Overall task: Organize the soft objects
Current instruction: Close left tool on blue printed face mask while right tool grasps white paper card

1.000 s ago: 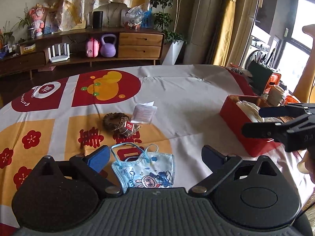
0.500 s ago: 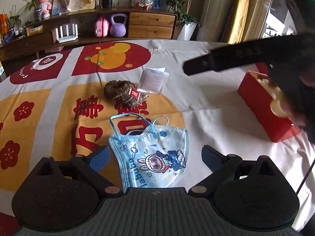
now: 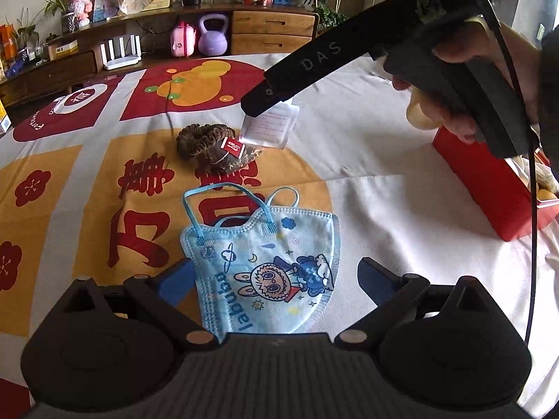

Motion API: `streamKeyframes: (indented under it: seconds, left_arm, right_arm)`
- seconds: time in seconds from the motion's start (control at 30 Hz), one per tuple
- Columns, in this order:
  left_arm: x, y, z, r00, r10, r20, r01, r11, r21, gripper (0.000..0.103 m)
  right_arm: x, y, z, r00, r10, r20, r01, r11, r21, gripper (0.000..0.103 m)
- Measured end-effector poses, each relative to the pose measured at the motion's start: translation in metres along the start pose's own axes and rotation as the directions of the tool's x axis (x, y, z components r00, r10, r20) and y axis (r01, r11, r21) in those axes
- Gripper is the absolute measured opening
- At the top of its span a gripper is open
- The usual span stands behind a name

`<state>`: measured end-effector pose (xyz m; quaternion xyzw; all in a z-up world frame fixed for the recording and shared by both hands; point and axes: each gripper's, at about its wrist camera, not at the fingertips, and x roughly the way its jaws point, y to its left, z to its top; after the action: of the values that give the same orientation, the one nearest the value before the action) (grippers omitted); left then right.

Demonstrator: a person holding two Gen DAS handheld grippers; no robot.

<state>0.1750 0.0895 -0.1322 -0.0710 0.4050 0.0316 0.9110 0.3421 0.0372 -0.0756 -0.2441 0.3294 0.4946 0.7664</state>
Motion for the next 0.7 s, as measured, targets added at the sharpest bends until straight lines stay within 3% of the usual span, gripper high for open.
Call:
streamKeyframes:
  seconds: [0.07, 0.23, 0.3, 0.43, 0.53, 0.63, 0.7]
  left_arm:
    - [0.002, 0.001, -0.001, 1.000, 0.003, -0.005, -0.003, 1.000, -0.002, 0.100]
    - [0.007, 0.001, -0.002, 1.000, 0.017, -0.001, -0.017, 1.000, 0.001, 0.100]
    - [0.009, 0.000, -0.004, 1.000, 0.021, -0.002, -0.021, 1.000, 0.007, 0.099]
    - [0.011, -0.003, -0.006, 0.999, 0.039, 0.007, -0.039, 0.999, 0.023, 0.099]
    - [0.011, -0.007, -0.008, 0.998, 0.058, 0.016, -0.058, 0.997, 0.042, 0.095]
    - [0.011, -0.010, -0.009, 0.997, 0.076, 0.026, -0.078, 0.995, 0.059, 0.090]
    - [0.011, -0.011, -0.009, 0.996, 0.078, 0.034, -0.080, 0.995, 0.063, 0.078]
  right_arm:
    - [0.006, 0.000, 0.002, 1.000, 0.020, -0.016, -0.021, 0.999, -0.029, 0.079]
    - [0.017, 0.003, 0.001, 0.997, 0.043, -0.063, -0.048, 0.997, -0.068, 0.055]
    - [0.018, 0.005, -0.002, 0.997, 0.042, -0.067, -0.047, 0.997, -0.069, 0.050]
    - [0.014, 0.007, -0.008, 0.996, 0.055, -0.073, -0.060, 0.996, -0.063, 0.029]
    - [0.011, 0.011, -0.014, 0.996, 0.050, -0.068, -0.054, 0.997, -0.059, 0.018]
    - [0.008, 0.014, -0.018, 0.998, 0.038, -0.053, -0.040, 0.998, -0.048, 0.015]
    - [0.004, 0.014, -0.021, 0.999, 0.025, -0.037, -0.026, 0.999, -0.032, 0.010]
